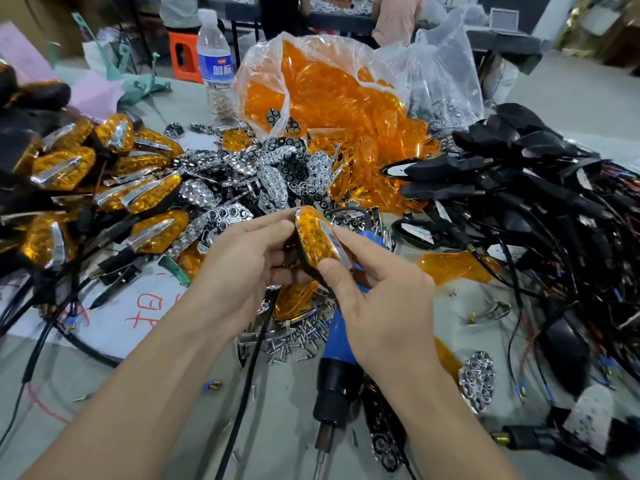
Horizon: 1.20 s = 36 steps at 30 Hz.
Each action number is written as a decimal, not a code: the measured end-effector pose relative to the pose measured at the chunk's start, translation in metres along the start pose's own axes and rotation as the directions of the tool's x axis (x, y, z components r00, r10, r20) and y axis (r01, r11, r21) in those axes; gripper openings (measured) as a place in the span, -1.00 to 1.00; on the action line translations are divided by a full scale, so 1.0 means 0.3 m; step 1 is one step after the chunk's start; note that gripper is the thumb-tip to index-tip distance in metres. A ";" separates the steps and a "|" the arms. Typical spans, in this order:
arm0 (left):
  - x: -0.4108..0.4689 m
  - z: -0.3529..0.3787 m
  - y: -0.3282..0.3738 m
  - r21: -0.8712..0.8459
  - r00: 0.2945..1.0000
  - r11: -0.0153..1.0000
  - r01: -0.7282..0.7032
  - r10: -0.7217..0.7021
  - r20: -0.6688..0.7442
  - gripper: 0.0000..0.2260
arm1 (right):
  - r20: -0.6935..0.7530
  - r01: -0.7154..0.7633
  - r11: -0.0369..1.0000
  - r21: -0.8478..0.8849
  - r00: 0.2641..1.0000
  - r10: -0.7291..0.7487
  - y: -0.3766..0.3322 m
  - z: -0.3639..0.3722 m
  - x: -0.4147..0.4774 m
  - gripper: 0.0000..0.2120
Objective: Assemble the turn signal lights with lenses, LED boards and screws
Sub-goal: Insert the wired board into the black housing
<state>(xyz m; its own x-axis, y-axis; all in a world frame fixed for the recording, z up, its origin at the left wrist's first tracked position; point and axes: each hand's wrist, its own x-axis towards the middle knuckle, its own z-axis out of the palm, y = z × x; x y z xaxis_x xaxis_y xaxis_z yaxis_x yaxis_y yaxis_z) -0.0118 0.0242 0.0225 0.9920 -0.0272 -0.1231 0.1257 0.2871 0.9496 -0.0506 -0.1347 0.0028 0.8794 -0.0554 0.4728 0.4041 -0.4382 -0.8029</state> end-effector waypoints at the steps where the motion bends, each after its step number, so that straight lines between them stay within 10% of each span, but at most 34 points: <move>1: 0.000 -0.002 0.003 0.007 1.000 1.000 0.002 -0.002 0.007 -0.76 | 0.003 -0.005 1.000 0.009 1.000 0.005 0.002 -0.003 0.002 -0.62; 12: -0.014 -0.011 0.015 0.057 0.987 0.990 -0.126 0.119 0.104 -0.65 | 0.144 -0.077 0.957 0.280 0.989 0.038 -0.022 -0.066 0.026 -0.65; 22: -0.012 -0.020 0.022 0.096 0.987 0.990 -0.099 0.085 0.140 -0.72 | 0.210 0.035 0.971 -0.237 0.978 0.016 -0.081 -0.069 0.003 -0.75; 36: -0.006 0.003 0.001 0.038 0.996 0.999 -0.023 0.020 0.088 -0.58 | 0.217 -0.089 0.982 -0.165 0.968 0.124 -0.114 -0.109 0.041 -0.67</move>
<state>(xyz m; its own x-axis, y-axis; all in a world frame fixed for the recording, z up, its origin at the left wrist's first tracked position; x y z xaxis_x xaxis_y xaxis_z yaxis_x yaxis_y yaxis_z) -0.0136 0.0234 0.0233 0.9913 -0.1056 -0.0784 0.1029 0.2510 0.9625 -0.0620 -0.1497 0.0479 0.9562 0.0873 0.2795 0.2777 -0.5732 -0.7709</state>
